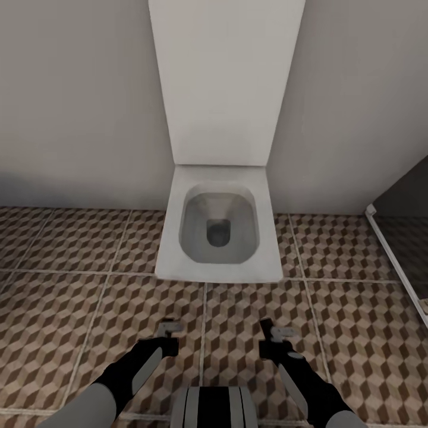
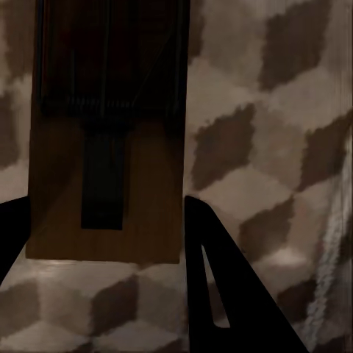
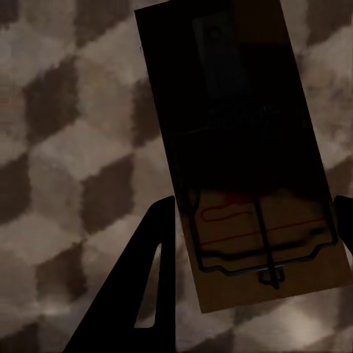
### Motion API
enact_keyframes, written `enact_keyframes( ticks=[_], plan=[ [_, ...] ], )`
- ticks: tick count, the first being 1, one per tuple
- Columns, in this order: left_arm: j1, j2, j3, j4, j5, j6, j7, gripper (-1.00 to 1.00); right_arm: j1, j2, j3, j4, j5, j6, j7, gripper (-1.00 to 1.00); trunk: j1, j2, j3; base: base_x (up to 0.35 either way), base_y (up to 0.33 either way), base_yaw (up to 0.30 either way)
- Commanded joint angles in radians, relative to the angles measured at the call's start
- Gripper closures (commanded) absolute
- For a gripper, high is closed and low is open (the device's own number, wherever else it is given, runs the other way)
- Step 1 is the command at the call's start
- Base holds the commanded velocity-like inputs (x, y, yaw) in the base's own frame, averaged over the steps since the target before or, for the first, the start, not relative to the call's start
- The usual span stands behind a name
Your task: Take the four mousetraps from the cabinet in the bathroom and place them on the bathroom floor. Make sure all four end up on the same floor surface, and ensure that at least two of them are either under or directly next to the same bathroom sink.
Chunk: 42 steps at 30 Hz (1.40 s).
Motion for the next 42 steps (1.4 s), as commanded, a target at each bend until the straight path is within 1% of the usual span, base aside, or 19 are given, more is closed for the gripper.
enact_keyframes(
  ticks=[1, 7, 12, 42],
  plan=[
    [0.000, -0.001, -0.006, -0.002, 0.007, 0.004, 0.011, 1.00, 0.000, 0.001, 0.005, -0.002, -0.009, 0.004, -0.007, 1.00, 0.000, 0.000, -0.001, 0.162, 0.000, 0.000],
    [-0.001, -0.004, -0.006, 0.000, 0.007, 0.004, 0.011, 1.00, 0.000, 0.011, 0.006, -0.001, -0.008, 0.004, -0.007, 1.00, 0.000, 0.000, -0.001, 0.183, 0.000, 0.000],
    [-0.001, -0.005, -0.006, -0.001, 0.007, 0.004, 0.011, 1.00, 0.000, 0.013, 0.006, -0.002, -0.008, 0.004, -0.007, 1.00, 0.000, 0.000, -0.001, 0.138, 0.000, 0.000],
    [0.000, -0.005, -0.006, -0.001, 0.007, 0.004, 0.011, 1.00, 0.000, 0.014, 0.007, -0.002, -0.007, 0.004, -0.006, 1.00, 0.000, 0.000, -0.001, 0.005, 0.000, 0.000]
  ],
)
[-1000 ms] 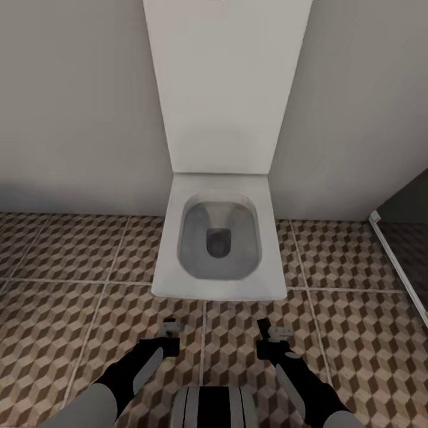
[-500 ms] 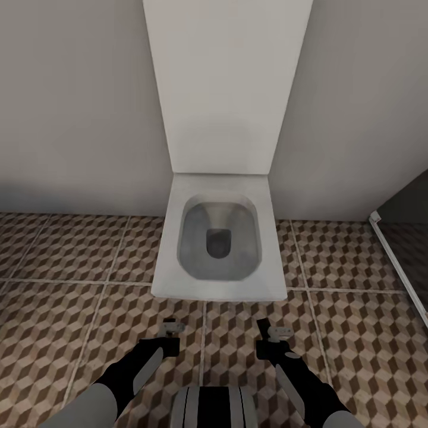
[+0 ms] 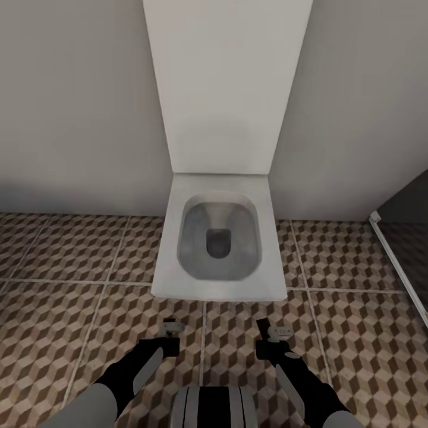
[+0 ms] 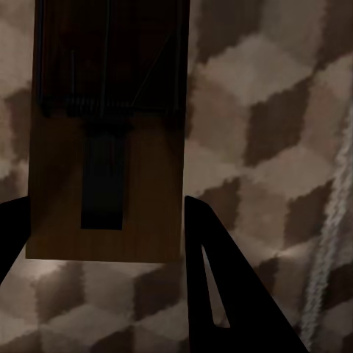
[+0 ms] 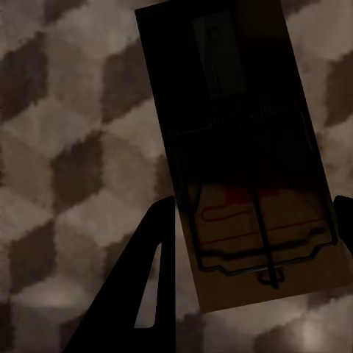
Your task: Take the four mousetraps from the cabinet in the bathroom and place them on the bathroom floor. Make sure all four end up on the same floor surface, and ensure that at least two of them are either under or directly next to the same bathroom sink.
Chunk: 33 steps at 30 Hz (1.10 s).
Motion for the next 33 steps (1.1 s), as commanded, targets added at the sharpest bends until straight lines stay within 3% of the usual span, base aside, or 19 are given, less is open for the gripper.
enact_keyframes(
  ticks=[1, 33],
  plan=[
    [0.000, 0.001, -0.006, -0.002, 0.007, 0.003, 0.011, 1.00, 0.000, -0.001, 0.005, -0.002, -0.013, 0.003, -0.008, 1.00, 0.000, 0.000, -0.001, 0.000, 0.000, 0.000],
    [-0.001, 0.001, -0.006, -0.003, 0.007, 0.003, 0.011, 1.00, 0.000, -0.001, 0.005, -0.003, -0.012, 0.000, -0.005, 1.00, 0.000, 0.000, -0.001, 0.000, 0.000, 0.000]
  ],
)
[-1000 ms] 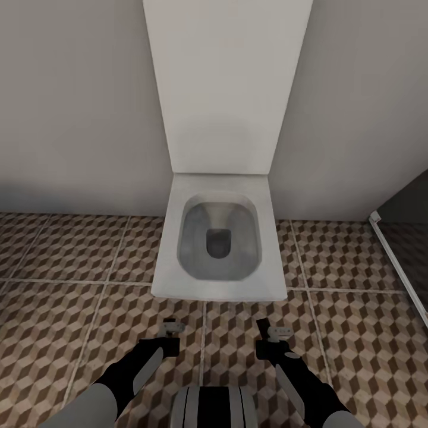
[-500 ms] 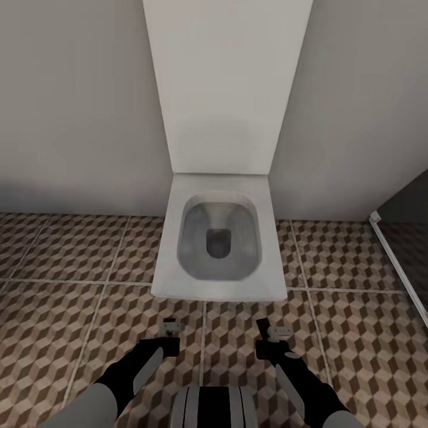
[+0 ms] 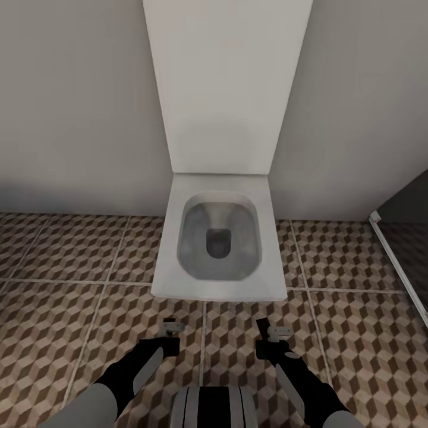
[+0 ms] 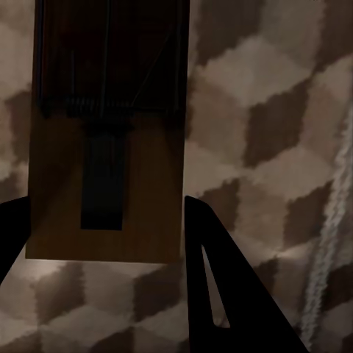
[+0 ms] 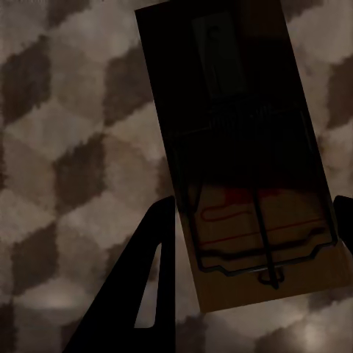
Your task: Take the four mousetraps from the cabinet in the bathroom and place them on the bathroom floor. Make sure all four end up on the same floor surface, and ensure that at least two of them are either under or directly next to the same bathroom sink.
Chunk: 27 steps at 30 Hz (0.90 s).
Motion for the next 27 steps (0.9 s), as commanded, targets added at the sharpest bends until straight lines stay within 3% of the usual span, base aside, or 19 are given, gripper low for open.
enact_keyframes(
  ticks=[1, 8, 17, 27],
  plan=[
    [-0.001, 0.001, -0.006, -0.002, 0.007, 0.003, 0.011, 1.00, 0.000, -0.001, 0.005, -0.002, -0.012, 0.003, -0.008, 1.00, 0.000, 0.000, -0.001, 0.000, 0.000, 0.000],
    [-0.001, 0.001, -0.006, -0.002, 0.007, 0.003, 0.011, 1.00, 0.000, -0.001, 0.005, -0.002, -0.012, 0.003, -0.008, 1.00, 0.000, 0.000, -0.001, 0.000, 0.000, 0.000],
    [0.000, 0.001, -0.006, -0.001, 0.008, 0.003, 0.011, 1.00, 0.000, -0.001, 0.005, -0.002, -0.012, 0.002, -0.008, 1.00, 0.004, -0.002, -0.035, 0.000, 0.000, 0.000],
    [-0.001, 0.001, -0.006, -0.001, 0.008, 0.003, 0.011, 1.00, 0.000, -0.001, 0.005, -0.002, -0.012, 0.002, -0.008, 1.00, 0.004, -0.002, -0.035, 0.000, 0.000, 0.000]
  ],
)
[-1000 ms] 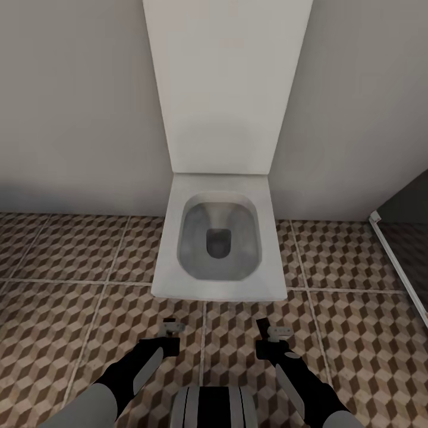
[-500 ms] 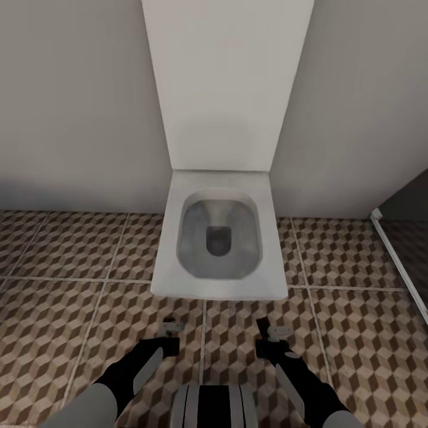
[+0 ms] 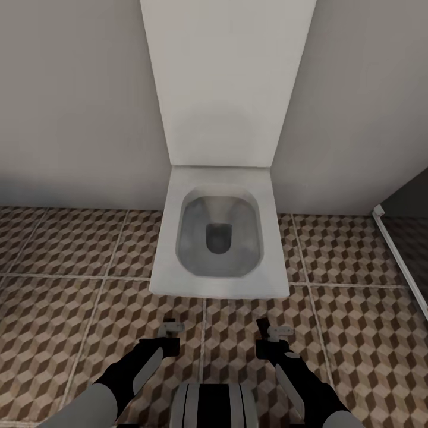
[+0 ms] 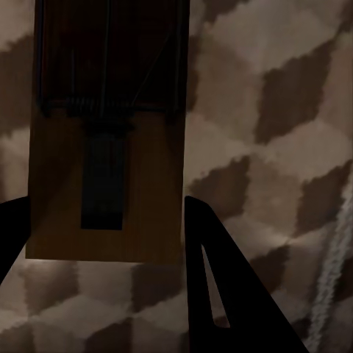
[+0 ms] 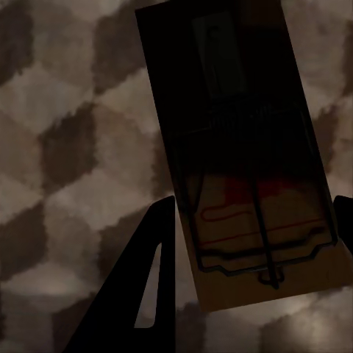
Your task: Take the four mousetraps from the cabinet in the bathroom and place them on the bathroom floor. Make sure all four end up on the same floor surface, and ensure that at least two of them are either under or directly next to the same bathroom sink.
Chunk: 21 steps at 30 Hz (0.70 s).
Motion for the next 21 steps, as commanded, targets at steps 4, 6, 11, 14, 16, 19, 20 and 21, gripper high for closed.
enact_keyframes(
  ticks=[4, 6, 11, 14, 16, 19, 20, 21],
  plan=[
    [0.000, 0.001, -0.006, -0.002, 0.007, 0.003, 0.011, 1.00, 0.000, -0.001, 0.005, -0.002, -0.012, 0.003, -0.008, 1.00, 0.000, 0.000, -0.001, 0.000, 0.000, 0.000],
    [0.000, 0.001, -0.006, -0.002, 0.007, 0.003, 0.011, 1.00, 0.000, -0.001, 0.005, -0.002, -0.012, 0.003, -0.008, 1.00, 0.000, 0.000, -0.001, 0.000, 0.000, 0.000],
    [-0.001, 0.001, -0.006, -0.002, 0.007, 0.003, 0.011, 1.00, 0.000, -0.001, 0.005, -0.002, -0.012, 0.004, -0.008, 1.00, 0.002, -0.001, -0.016, 0.000, 0.000, 0.000],
    [-0.001, 0.001, -0.006, -0.002, 0.007, 0.003, 0.011, 1.00, 0.000, -0.001, 0.005, -0.002, -0.012, 0.004, -0.008, 1.00, 0.002, -0.001, -0.016, 0.000, 0.000, 0.000],
    [-0.001, 0.001, -0.006, -0.002, 0.007, 0.003, 0.011, 1.00, 0.000, -0.001, 0.005, -0.002, -0.012, 0.003, -0.008, 1.00, 0.002, -0.001, -0.016, 0.000, 0.000, 0.000],
    [0.000, 0.001, -0.006, -0.002, 0.006, 0.003, 0.011, 1.00, 0.000, -0.001, 0.005, -0.002, -0.012, 0.003, -0.008, 1.00, 0.002, -0.001, -0.016, 0.000, 0.000, 0.000],
    [-0.001, 0.001, -0.006, -0.002, 0.006, 0.003, 0.011, 1.00, 0.000, -0.001, 0.005, -0.002, -0.012, 0.003, -0.008, 1.00, 0.002, -0.001, -0.016, 0.000, 0.000, 0.000],
    [0.000, 0.001, -0.006, -0.002, 0.006, 0.003, 0.011, 1.00, 0.000, -0.001, 0.005, -0.002, -0.012, 0.003, -0.008, 1.00, 0.002, -0.001, -0.016, 0.000, 0.000, 0.000]
  ],
)
